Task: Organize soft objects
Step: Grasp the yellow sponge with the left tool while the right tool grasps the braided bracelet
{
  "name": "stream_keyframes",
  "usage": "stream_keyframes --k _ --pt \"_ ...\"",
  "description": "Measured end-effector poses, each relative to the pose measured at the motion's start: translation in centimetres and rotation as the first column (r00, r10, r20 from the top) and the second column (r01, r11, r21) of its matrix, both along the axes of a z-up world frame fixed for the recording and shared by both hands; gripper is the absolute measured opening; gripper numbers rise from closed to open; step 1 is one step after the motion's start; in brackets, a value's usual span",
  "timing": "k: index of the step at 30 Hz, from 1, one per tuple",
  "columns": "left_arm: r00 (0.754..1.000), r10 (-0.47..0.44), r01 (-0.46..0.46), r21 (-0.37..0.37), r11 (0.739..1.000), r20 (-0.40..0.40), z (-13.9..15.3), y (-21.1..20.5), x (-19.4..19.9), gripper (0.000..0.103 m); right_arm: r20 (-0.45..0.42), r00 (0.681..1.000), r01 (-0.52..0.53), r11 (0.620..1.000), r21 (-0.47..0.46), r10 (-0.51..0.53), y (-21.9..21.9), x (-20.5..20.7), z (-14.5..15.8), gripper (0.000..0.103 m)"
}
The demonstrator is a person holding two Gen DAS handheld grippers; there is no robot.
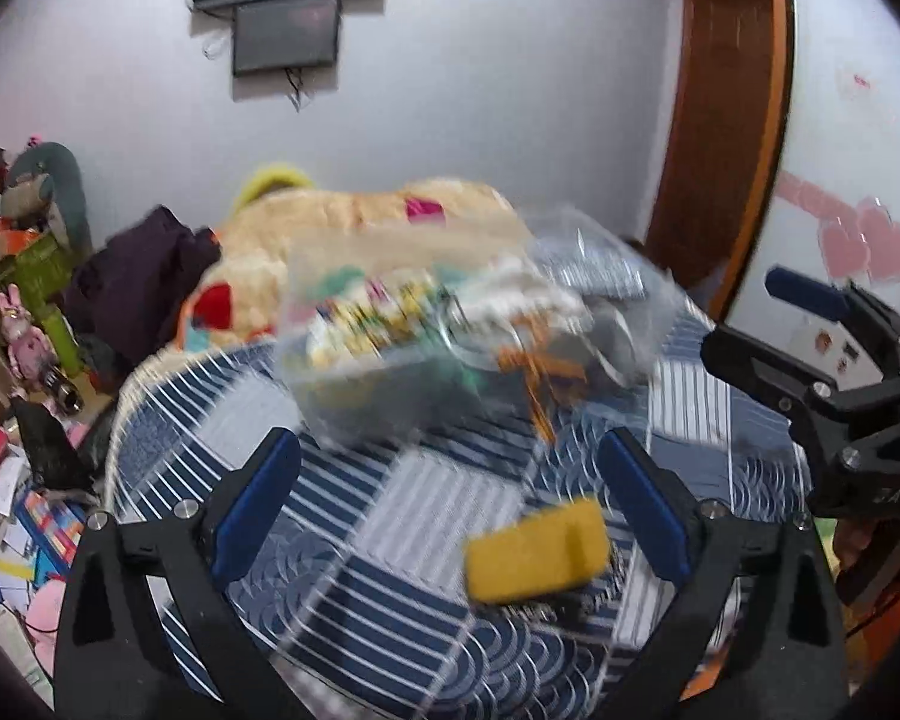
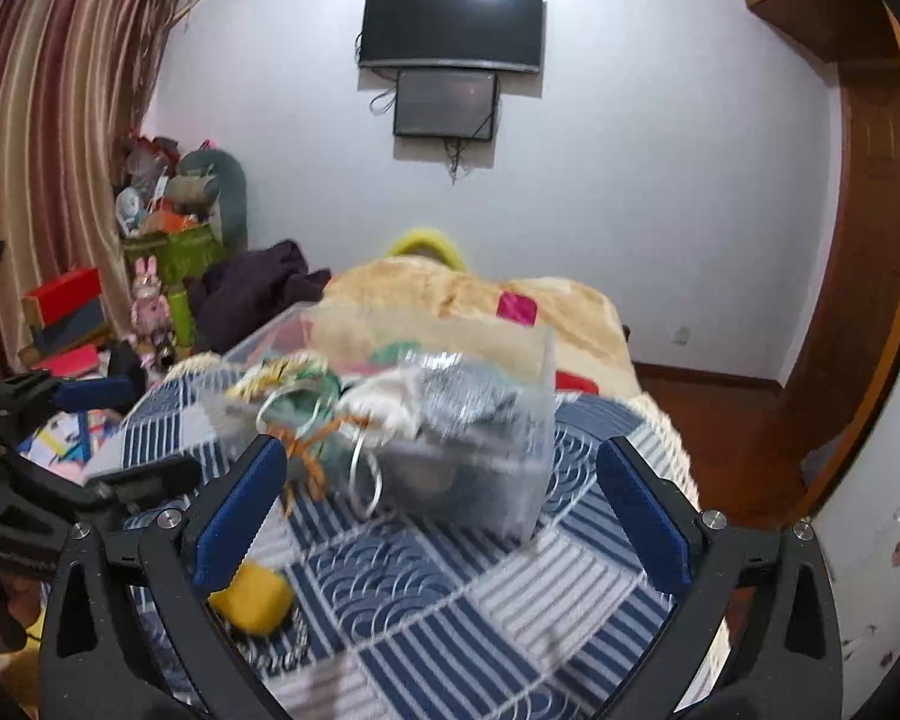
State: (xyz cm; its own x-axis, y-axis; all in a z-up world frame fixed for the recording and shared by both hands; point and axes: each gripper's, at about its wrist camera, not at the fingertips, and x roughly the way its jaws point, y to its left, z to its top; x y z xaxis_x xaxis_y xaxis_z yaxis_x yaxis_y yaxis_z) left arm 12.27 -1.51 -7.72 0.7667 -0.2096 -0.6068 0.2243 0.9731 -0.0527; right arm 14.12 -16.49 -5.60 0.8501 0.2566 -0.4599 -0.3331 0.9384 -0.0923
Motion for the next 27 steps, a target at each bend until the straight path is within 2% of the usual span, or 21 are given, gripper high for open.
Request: stream_keyframes --k 6,9,10,11,12,13,16,22,26,27 --pt "0.994 -0.034 0.035 -0.001 0.999 -0.103 -3.7 -2.0 -0.2 0.101 -0.093 0.996 -0.013 1.0 -0.015 0.011 -0.7 -0.3 -2.5 0.103" --pt "0.992 -0.047 0.046 -0.011 0.999 -0.114 -4.5 -2.4 -0.1 0.1 -0.133 0.991 -0.012 1.0 0.004 0.013 -1.2 -0.8 -3.5 0.102" --pt "0.992 -0.059 0.057 -0.023 0.998 -0.111 -4.7 -2.5 -0.2 0.094 -0.141 0.99 -0.012 1.0 0.01 0.013 -1.4 -0.8 -3.7 0.102" --pt "0.991 -0.071 0.068 -0.033 0.997 -0.114 -4.9 -2.6 -0.2 0.082 -0.151 0.988 -0.016 1.0 0.018 0.019 -1.6 -0.8 -4.0 0.102" --pt "0.987 -0.093 0.089 -0.036 0.995 -0.128 -5.0 -2.9 -0.1 0.075 -0.164 0.986 -0.024 0.999 0.025 0.027 -1.7 -0.8 -4.2 0.1" --pt "0.985 -0.107 0.103 -0.039 0.994 -0.138 -5.1 -3.1 0.0 0.062 -0.177 0.984 -0.03 0.999 0.026 0.034 -1.6 -0.8 -4.4 0.093" --pt "0.986 -0.117 0.111 -0.053 0.992 -0.12 -4.9 -3.1 -0.4 0.061 -0.221 0.973 -0.065 0.998 0.017 0.067 -1.0 -0.6 -5.3 0.076" --pt "0.996 -0.068 0.063 -0.092 0.994 -0.054 -3.0 -0.7 -1.3 0.06 -0.271 0.952 -0.144 0.989 0.008 0.141 0.8 -0.7 -6.7 0.061" --pt "0.999 -0.016 0.01 -0.117 0.993 -0.045 -2.6 1.5 -1.7 0.06 -0.294 0.937 -0.203 0.979 -0.02 0.188 2.7 -0.7 -7.6 0.055" --pt "0.999 -0.003 -0.003 -0.126 0.992 -0.047 -2.6 1.9 -1.7 0.06 -0.3 0.933 -0.217 0.975 -0.036 0.197 3.3 -0.7 -7.9 0.05"
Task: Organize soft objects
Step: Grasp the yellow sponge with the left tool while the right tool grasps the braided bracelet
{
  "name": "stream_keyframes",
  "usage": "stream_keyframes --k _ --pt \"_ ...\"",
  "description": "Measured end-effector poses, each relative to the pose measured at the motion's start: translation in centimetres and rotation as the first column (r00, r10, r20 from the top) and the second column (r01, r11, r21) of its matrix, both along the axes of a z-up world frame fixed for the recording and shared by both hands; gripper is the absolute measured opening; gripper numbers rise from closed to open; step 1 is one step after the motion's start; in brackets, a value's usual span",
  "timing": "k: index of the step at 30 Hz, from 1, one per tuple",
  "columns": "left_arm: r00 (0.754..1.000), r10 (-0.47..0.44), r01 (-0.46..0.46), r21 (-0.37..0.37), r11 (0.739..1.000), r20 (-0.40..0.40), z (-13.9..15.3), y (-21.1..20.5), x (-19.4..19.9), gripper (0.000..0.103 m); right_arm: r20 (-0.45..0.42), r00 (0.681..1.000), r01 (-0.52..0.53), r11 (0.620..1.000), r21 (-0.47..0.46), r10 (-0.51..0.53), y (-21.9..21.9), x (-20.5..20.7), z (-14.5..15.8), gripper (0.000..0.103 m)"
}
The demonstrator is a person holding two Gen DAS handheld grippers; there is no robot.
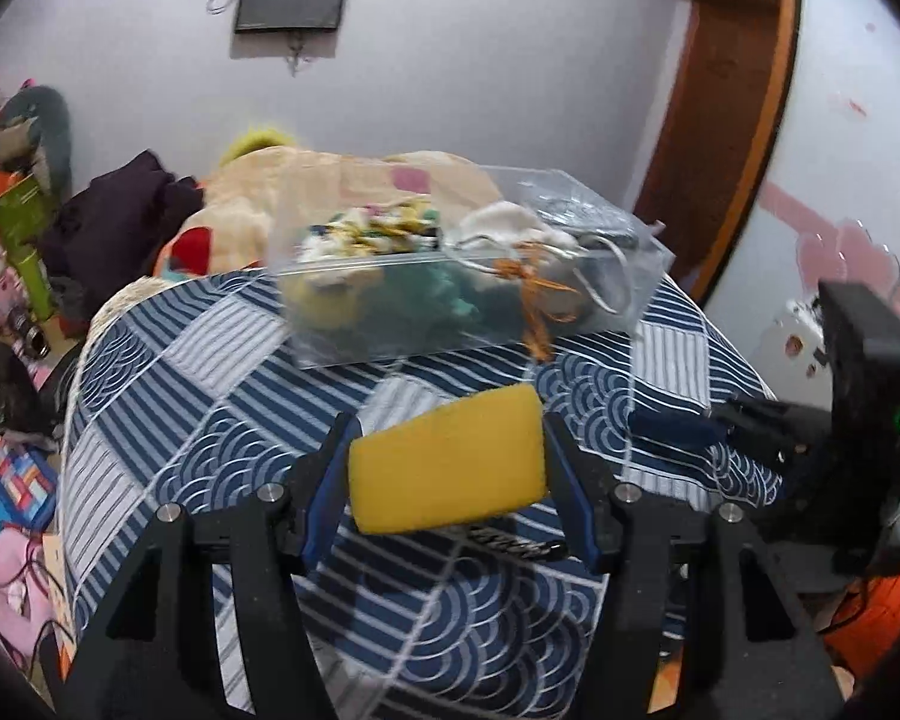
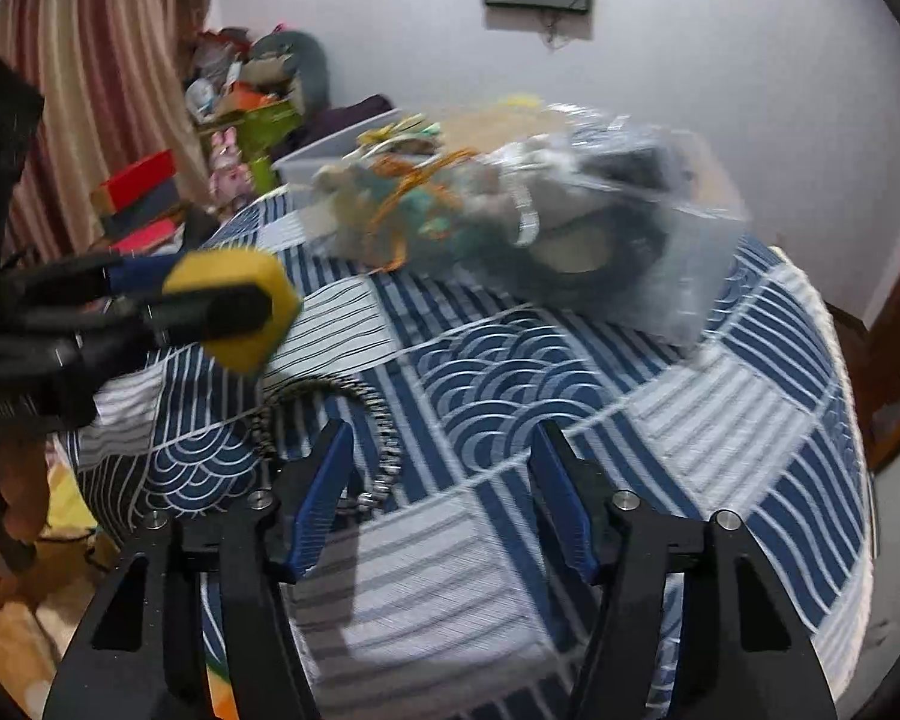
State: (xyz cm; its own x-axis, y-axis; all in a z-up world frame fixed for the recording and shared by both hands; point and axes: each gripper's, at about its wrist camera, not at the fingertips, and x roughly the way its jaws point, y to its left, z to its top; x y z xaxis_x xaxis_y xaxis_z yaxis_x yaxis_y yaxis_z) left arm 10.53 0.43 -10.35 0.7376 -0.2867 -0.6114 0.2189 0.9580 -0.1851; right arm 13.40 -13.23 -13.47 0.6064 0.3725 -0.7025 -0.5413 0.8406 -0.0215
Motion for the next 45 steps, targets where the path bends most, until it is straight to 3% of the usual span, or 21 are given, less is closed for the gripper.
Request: stream_keyframes --k 5,6,13,20,23,27,32,33,34,35,39,45 --pt "0.999 0.04 -0.041 -0.028 0.999 -0.026 -0.7 2.0 -0.1 0.06 0.007 0.999 -0.034 0.997 -0.069 0.035 1.7 0.2 -0.7 0.02" --pt "0.999 0.045 -0.045 -0.03 0.999 -0.03 -0.8 2.2 -0.1 0.06 0.004 0.999 -0.042 0.997 -0.07 0.042 1.9 0.2 -0.7 0.01" --pt "0.999 0.053 -0.053 -0.019 0.998 0.001 0.0 2.5 -0.5 0.06 0.05 0.999 0.006 1.0 -0.021 -0.005 1.1 0.1 0.7 0.007" --pt "0.994 0.066 -0.065 -0.008 0.998 0.084 2.6 2.8 -0.4 0.06 0.176 0.983 0.052 0.997 0.051 -0.061 -0.8 -0.5 4.6 0.007" --pt "0.992 0.072 -0.071 -0.016 0.997 0.104 3.4 3.0 -0.3 0.06 0.135 0.99 0.036 0.998 0.052 -0.043 -0.3 0.5 4.4 0.007" --pt "0.993 0.071 -0.07 -0.022 0.997 0.099 3.2 3.0 -0.2 0.06 0.042 0.999 -0.023 0.999 -0.028 0.025 1.4 1.9 1.5 0.028" --pt "0.996 0.066 -0.066 -0.002 0.998 0.059 1.7 2.8 -0.1 0.06 -0.028 0.998 -0.06 0.994 -0.088 0.058 3.1 3.4 -1.1 0.028" --pt "0.996 0.065 -0.065 0.0 0.998 0.055 1.6 2.8 -0.1 0.06 -0.023 0.998 -0.062 0.994 -0.09 0.061 3.3 3.6 -1.2 0.027" --pt "0.996 0.065 -0.065 0.003 0.998 0.053 1.4 2.8 -0.2 0.06 -0.017 0.998 -0.063 0.994 -0.093 0.062 3.5 3.6 -1.1 0.011" --pt "0.996 0.066 -0.067 0.005 0.998 0.055 1.4 2.9 -0.2 0.06 -0.019 0.998 -0.055 0.992 -0.111 0.053 3.7 3.8 -1.2 0.007" --pt "0.994 0.08 -0.08 -0.003 0.997 0.078 1.9 3.4 -0.1 0.06 0.007 0.999 -0.052 0.995 -0.09 0.053 3.7 3.0 -0.6 0.007" --pt "0.988 0.102 -0.1 -0.025 0.995 0.115 3.2 3.9 0.4 0.06 0.085 0.994 -0.066 0.997 0.032 0.063 2.5 0.8 2.4 0.007"
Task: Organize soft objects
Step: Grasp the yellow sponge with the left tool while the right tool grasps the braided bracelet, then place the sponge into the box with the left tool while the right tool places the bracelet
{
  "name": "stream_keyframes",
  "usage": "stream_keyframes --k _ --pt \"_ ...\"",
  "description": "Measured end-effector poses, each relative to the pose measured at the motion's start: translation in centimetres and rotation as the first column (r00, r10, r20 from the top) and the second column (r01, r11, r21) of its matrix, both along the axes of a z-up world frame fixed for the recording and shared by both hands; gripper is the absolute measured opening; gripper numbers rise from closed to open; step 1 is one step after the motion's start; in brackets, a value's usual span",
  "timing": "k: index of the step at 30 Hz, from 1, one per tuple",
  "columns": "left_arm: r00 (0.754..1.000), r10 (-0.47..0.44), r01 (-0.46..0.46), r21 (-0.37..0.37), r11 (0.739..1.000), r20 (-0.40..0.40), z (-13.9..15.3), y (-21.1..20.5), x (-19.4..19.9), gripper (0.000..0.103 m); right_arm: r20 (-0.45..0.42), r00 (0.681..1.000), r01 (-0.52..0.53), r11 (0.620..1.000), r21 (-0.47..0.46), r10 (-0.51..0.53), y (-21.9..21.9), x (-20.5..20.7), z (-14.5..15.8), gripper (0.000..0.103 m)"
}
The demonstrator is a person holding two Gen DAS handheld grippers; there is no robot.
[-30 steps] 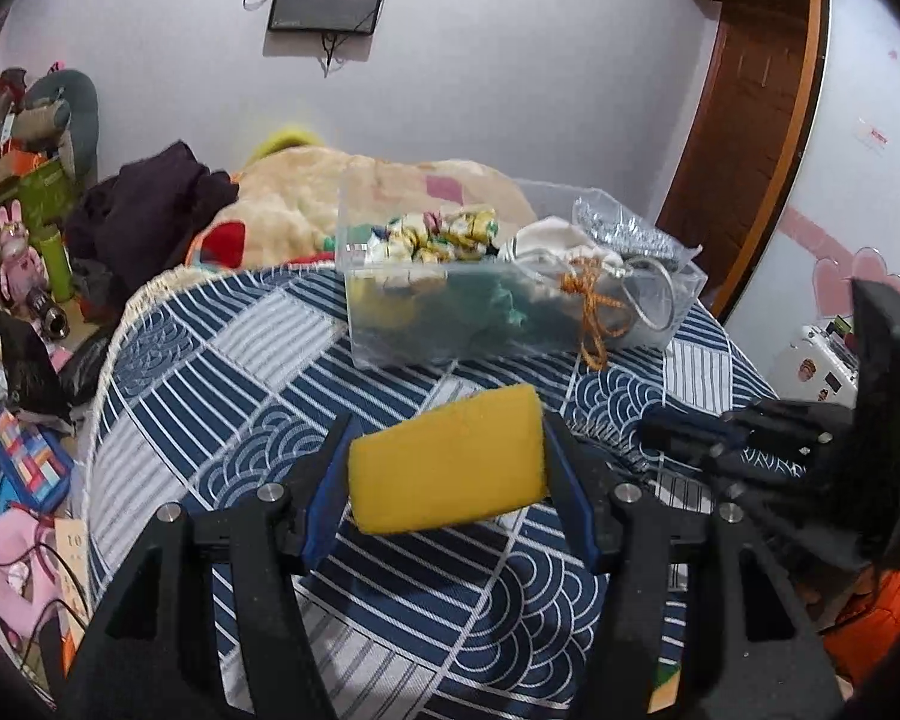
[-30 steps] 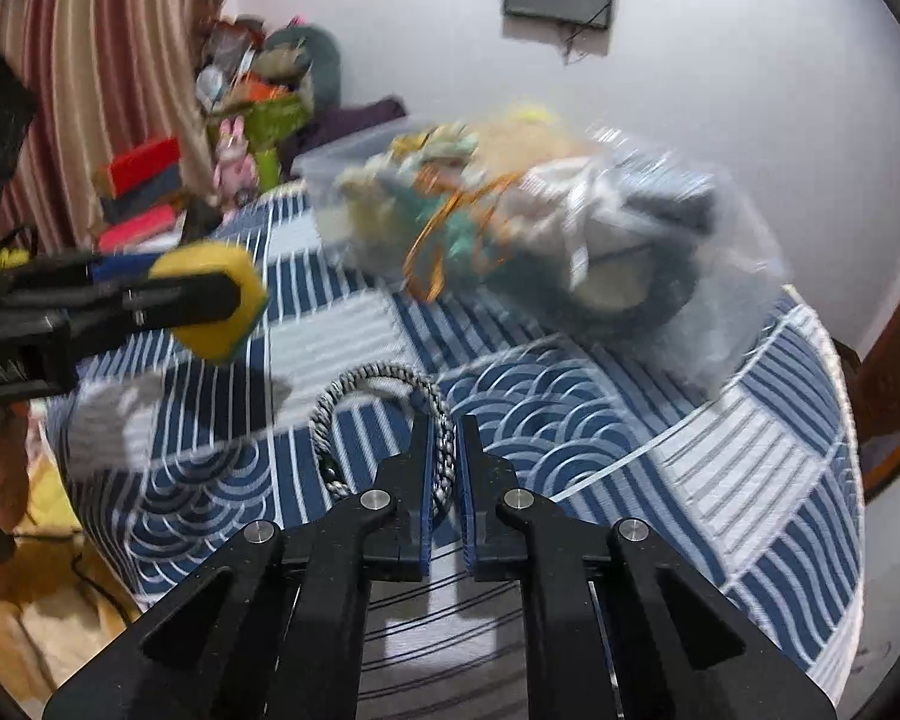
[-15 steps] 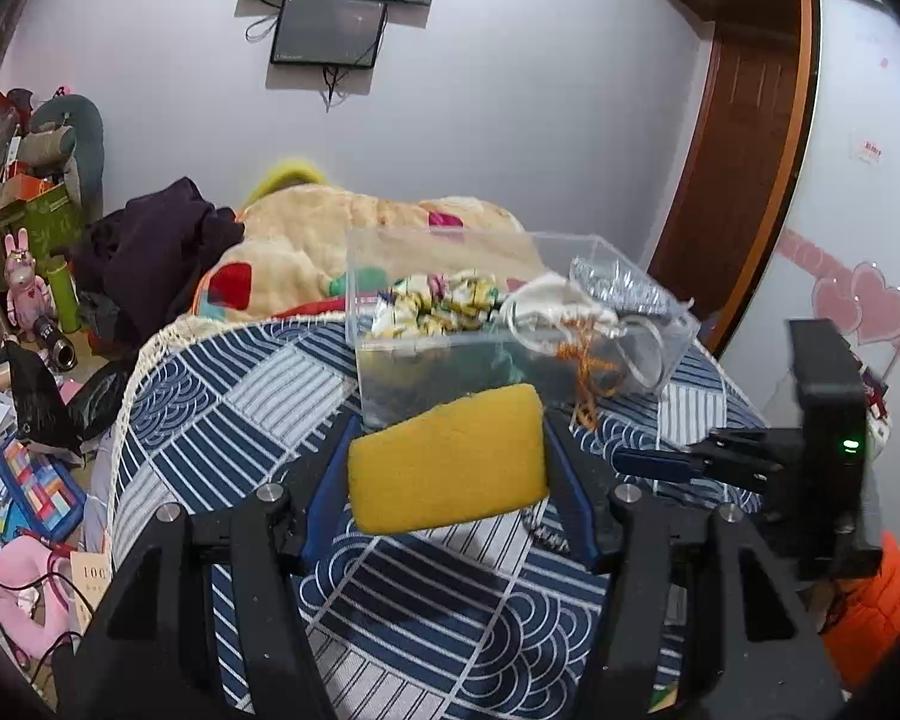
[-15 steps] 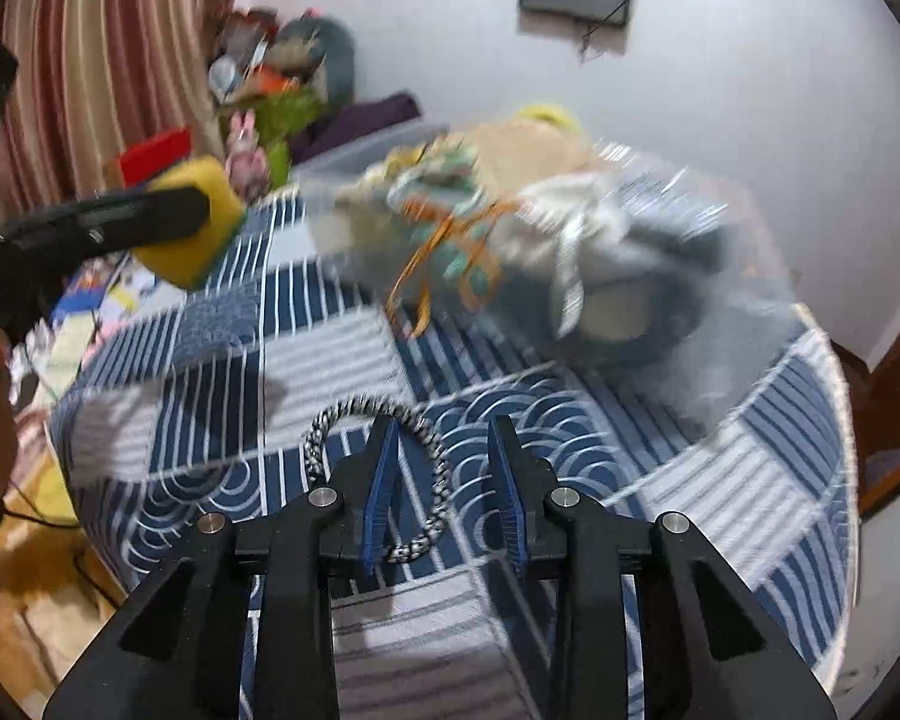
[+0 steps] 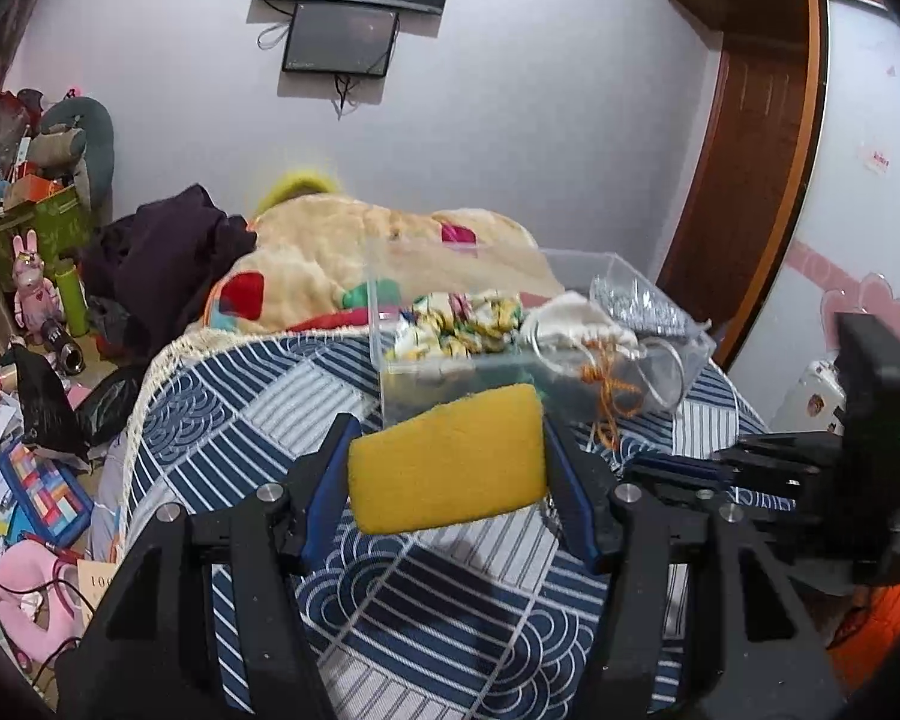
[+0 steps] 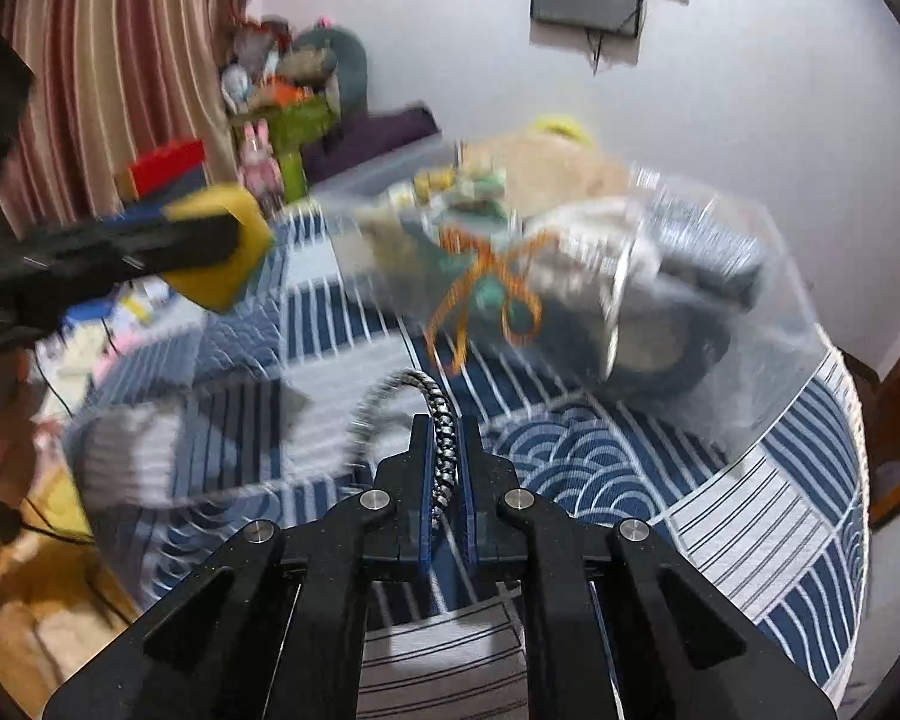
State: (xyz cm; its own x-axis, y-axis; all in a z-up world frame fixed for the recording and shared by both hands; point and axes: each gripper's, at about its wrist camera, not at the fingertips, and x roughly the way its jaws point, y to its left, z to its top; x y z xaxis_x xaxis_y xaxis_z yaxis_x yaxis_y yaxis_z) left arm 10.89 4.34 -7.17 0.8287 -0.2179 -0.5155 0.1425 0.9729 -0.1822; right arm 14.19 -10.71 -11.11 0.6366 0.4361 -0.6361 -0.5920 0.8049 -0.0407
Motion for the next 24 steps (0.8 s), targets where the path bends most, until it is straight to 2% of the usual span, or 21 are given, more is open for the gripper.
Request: stream_keyframes --k 4,8,11,18,21,24 --pt "0.999 0.012 -0.012 -0.002 1.0 0.044 1.4 0.0 0.5 0.06 0.093 0.996 0.0 0.999 0.051 -0.005 -0.4 -0.9 2.9 0.007" --pt "0.996 0.02 -0.021 0.007 1.0 0.082 2.5 -0.4 1.3 0.06 0.148 0.989 0.008 0.995 0.1 -0.023 -0.9 -0.2 5.3 0.007" --pt "0.996 0.023 -0.023 0.0 1.0 0.085 2.6 -0.4 1.8 0.06 0.105 0.994 0.011 0.997 0.071 -0.018 -1.0 0.4 4.3 0.007" --pt "0.999 0.016 -0.016 -0.006 1.0 0.029 0.6 -0.5 2.1 0.06 -0.083 0.996 -0.027 0.994 -0.111 0.018 -0.5 1.9 -2.6 0.01" --pt "1.0 0.01 -0.01 -0.001 1.0 0.006 -0.3 -0.7 2.0 0.06 -0.141 0.99 -0.024 0.993 -0.116 0.008 -0.2 3.7 -3.9 0.01" --pt "1.0 0.006 -0.006 0.014 1.0 -0.003 -0.8 -0.9 1.8 0.06 -0.147 0.989 -0.038 0.993 -0.108 0.021 -0.1 4.2 -3.9 0.01"
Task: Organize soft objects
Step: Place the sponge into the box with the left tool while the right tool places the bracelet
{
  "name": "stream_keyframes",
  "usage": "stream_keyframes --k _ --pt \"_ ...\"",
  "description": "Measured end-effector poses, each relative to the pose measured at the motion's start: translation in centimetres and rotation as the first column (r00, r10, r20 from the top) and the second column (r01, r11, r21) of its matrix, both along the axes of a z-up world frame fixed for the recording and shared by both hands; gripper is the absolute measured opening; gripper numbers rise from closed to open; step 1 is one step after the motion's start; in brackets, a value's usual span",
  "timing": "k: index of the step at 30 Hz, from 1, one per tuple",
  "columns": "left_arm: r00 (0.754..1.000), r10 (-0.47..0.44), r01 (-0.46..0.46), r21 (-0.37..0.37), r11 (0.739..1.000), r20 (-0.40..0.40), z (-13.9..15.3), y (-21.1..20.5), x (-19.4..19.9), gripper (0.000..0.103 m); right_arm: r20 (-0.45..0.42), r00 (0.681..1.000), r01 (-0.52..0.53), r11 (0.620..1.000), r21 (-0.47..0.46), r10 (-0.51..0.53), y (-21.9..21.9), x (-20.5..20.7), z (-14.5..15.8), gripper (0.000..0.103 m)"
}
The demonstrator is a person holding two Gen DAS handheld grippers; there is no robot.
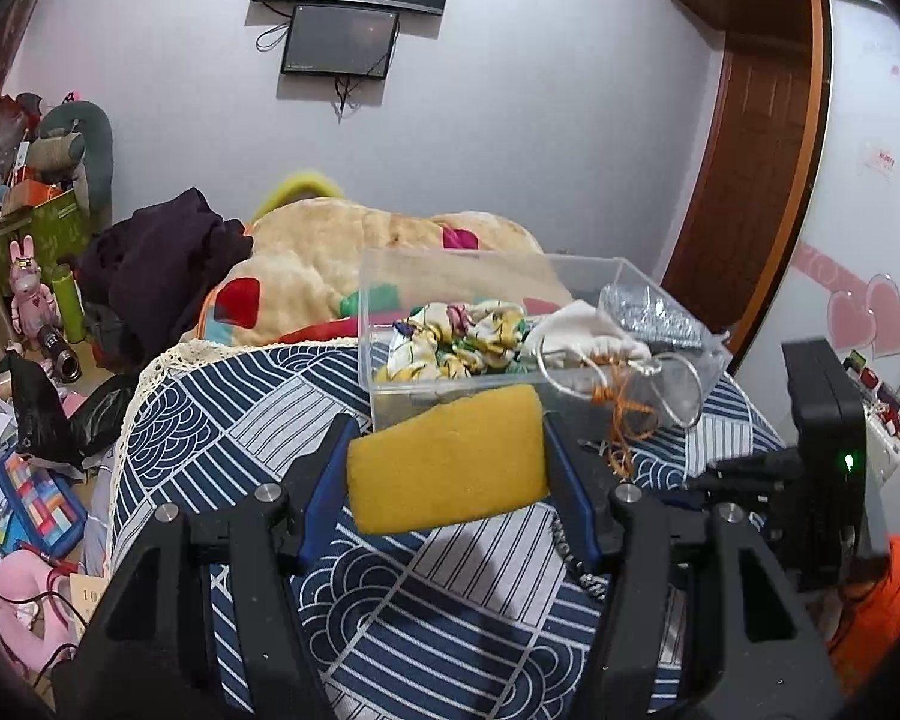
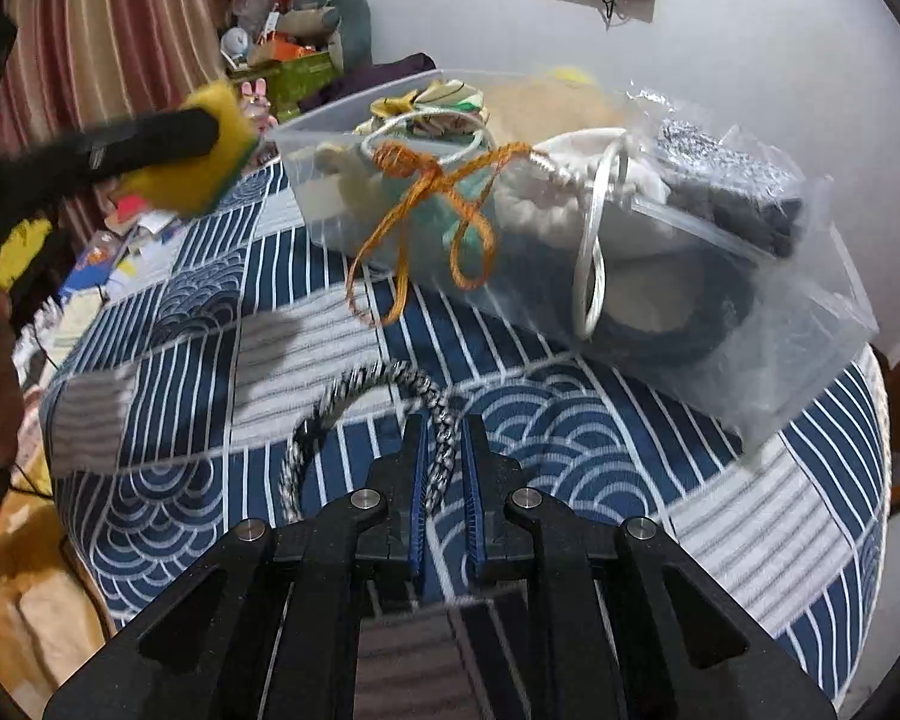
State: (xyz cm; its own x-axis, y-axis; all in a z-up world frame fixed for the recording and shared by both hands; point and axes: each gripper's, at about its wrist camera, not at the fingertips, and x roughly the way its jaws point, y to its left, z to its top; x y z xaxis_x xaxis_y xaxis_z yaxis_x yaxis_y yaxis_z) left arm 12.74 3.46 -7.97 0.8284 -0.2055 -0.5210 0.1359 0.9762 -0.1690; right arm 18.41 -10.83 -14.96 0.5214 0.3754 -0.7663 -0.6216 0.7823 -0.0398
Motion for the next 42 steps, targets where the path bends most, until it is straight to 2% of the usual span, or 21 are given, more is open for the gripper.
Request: stream_keyframes --k 5,11,21,24,28,31,36,42 --pt "1.0 0.004 -0.004 -0.008 1.0 -0.001 -0.1 0.0 -0.1 0.06 0.037 0.999 -0.013 0.999 -0.04 0.015 1.0 -0.6 -0.2 0.007" --pt "1.0 0.011 -0.011 -0.011 1.0 0.013 0.3 0.3 -0.4 0.06 0.057 0.998 0.017 1.0 0.021 -0.018 0.0 -2.1 0.8 0.006" --pt "0.997 0.016 -0.016 0.0 1.0 0.072 2.6 0.1 0.5 0.06 0.223 0.974 0.014 0.988 0.153 -0.049 -1.2 -4.8 6.4 0.006" --pt "0.996 -0.003 0.003 0.004 1.0 0.09 3.4 -0.5 1.9 0.06 0.283 0.954 0.047 0.982 0.183 -0.098 -1.3 -4.4 8.1 0.006" --pt "0.996 -0.033 0.034 -0.013 0.999 0.078 3.5 -1.2 4.2 0.06 0.303 0.937 0.111 0.969 0.222 -0.177 -1.5 -1.9 9.1 0.006" --pt "0.998 -0.054 0.055 -0.018 0.998 0.032 2.8 -1.7 6.5 0.06 0.313 0.922 0.173 0.966 0.193 -0.228 -0.9 0.4 8.8 0.006" --pt "0.994 -0.086 0.084 -0.04 0.996 -0.062 0.7 -2.3 9.7 0.06 0.277 0.925 0.235 0.964 0.127 -0.262 -0.3 3.2 7.5 0.006" --pt "0.992 -0.091 0.091 -0.004 0.996 -0.088 -0.2 -2.9 9.8 0.074 0.276 0.934 0.226 0.974 0.033 -0.226 -0.5 3.1 7.1 0.009"
